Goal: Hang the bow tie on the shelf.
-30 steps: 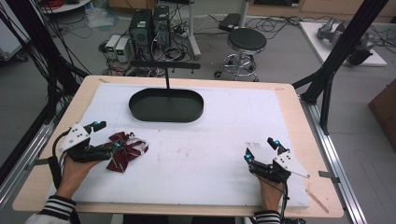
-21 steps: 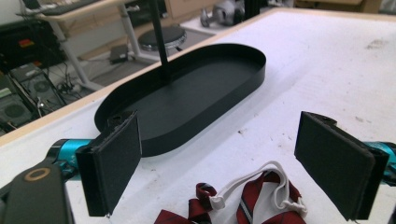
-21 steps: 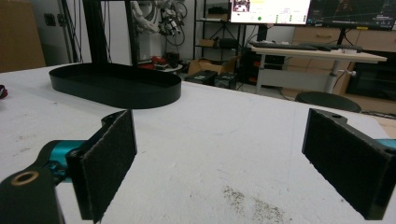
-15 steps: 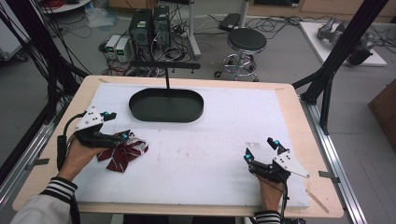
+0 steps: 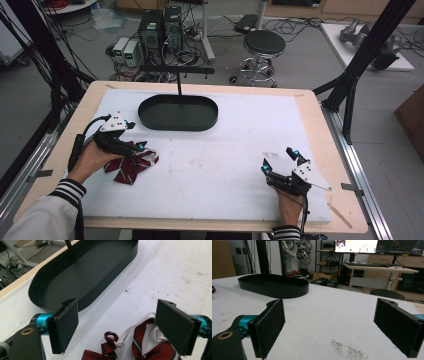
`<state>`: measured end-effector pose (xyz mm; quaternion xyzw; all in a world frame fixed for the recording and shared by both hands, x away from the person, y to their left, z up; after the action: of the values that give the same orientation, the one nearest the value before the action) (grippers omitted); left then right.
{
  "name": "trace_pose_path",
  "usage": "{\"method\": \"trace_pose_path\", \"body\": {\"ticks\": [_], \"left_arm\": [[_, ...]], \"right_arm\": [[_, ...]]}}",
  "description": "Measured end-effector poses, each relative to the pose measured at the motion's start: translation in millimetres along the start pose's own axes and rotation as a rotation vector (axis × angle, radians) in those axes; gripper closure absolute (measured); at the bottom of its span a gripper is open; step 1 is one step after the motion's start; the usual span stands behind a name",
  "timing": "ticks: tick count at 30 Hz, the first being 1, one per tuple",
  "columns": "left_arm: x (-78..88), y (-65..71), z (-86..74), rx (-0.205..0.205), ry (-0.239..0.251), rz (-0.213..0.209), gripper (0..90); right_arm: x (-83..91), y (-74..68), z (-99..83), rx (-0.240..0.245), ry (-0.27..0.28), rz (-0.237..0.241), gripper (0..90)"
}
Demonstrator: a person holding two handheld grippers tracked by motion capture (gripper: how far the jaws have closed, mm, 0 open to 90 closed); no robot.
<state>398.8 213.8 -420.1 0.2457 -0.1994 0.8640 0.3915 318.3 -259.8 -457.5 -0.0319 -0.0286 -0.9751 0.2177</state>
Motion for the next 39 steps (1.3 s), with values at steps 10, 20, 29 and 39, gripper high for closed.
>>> {"method": "trace_pose_path", "body": {"ticks": [10,20,29,39], "left_arm": [[-11.3,0.7,-3.1,-0.029,-0.091,-0.056,25.9],[-23.2,5.9,-9.2,-0.087,-0.216,-0.114,27.6],[-30.0,4.0,-10.5,-0.135,-0.304,-0.144,37.0],[-35.7,4.0,-17.7,-0.165,-0.404,-0.179,45.2]], "right_arm": [[0.1,-0.1,0.1,0.003,0.001,-0.001,9.1],[0.1,0.0,0.0,-0.002,0.002,-0.001,9.1],[0.3,0.3,0.0,-0.002,0.002,-0.002,9.1],[0.3,1.0,0.1,-0.009,0.005,-0.004,9.1]]}}
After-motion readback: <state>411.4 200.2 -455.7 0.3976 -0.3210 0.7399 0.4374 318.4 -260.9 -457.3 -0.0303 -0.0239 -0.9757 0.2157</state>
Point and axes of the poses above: each handheld gripper's, and its own axes: x roughly backward along the jaws, z roughly out of its top, y roughly to its right, the point moved 6 cm from there along -x, roughly forward along the jaws, and after that the axes turned 1 degree about x, right-handed, at the moved point
